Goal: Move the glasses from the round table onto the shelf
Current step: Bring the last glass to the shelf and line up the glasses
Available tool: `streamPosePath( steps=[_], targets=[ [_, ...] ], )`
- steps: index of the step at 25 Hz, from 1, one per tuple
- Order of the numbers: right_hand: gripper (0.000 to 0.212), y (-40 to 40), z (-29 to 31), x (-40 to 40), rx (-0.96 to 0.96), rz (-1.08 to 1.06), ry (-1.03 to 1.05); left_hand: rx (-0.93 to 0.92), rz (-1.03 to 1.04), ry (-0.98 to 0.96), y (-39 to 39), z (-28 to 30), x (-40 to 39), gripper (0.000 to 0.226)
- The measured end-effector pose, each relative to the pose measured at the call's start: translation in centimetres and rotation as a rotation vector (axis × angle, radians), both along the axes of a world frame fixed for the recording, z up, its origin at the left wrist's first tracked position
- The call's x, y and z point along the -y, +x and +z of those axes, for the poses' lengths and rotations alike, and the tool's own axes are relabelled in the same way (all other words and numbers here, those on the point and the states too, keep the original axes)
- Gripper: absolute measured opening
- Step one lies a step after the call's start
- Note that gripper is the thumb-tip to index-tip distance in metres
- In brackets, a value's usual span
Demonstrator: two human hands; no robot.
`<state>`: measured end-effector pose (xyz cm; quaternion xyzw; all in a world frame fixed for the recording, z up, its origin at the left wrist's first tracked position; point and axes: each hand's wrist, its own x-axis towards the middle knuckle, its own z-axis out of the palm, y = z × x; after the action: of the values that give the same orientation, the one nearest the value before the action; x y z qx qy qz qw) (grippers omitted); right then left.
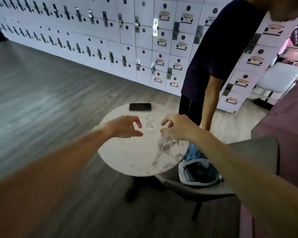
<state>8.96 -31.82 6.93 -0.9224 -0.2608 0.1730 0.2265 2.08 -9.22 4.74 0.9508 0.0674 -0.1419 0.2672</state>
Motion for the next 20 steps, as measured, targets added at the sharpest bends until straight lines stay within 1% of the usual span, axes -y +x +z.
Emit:
streamPosePath(
  steps=[4, 6, 10, 12, 16, 18, 20],
  targets=[
    [0.024, 5.7, -4.8, -3.0, -0.023, -0.028, -0.036, -0.106, 0.004, -0.019, 5.8, -5.1, -2.7, 0.03],
    [0.025, 8.3, -7.3, -4.5, -0.03, -0.043, -0.081, -0.148, 0.018, -0.066, 8.7, -7.8, -4.2, 0.034],
    [0.029, 13.9, -13.1, -8.1, -0.118, -0.131, -0.098, -0.26, 0.045, -0.157, 15.0, -14.6, -7.5, 0.05],
    [0.033, 16.1, -15.6, -9.6, -0.121, -0.173, -0.108, -0.281, 0.074, -0.208, 17.5, -17.7, -8.6, 0.056],
    [0.046, 19.2, -20.6, -11.9, -0.065, -0.205, -0.102, -0.3, 0.144, -0.345, 21.2, -23.1, -9.6, 0.065],
    [0.046, 20.1, -22.6, -12.7, -0.046, -0.196, -0.109, -0.305, 0.149, -0.377, 22.5, -25.2, -9.7, 0.067],
    [0.04, 20.8, -24.2, -13.1, -0.03, -0.185, -0.109, -0.308, 0.145, -0.403, 23.7, -26.7, -9.6, 0.065]
  ],
)
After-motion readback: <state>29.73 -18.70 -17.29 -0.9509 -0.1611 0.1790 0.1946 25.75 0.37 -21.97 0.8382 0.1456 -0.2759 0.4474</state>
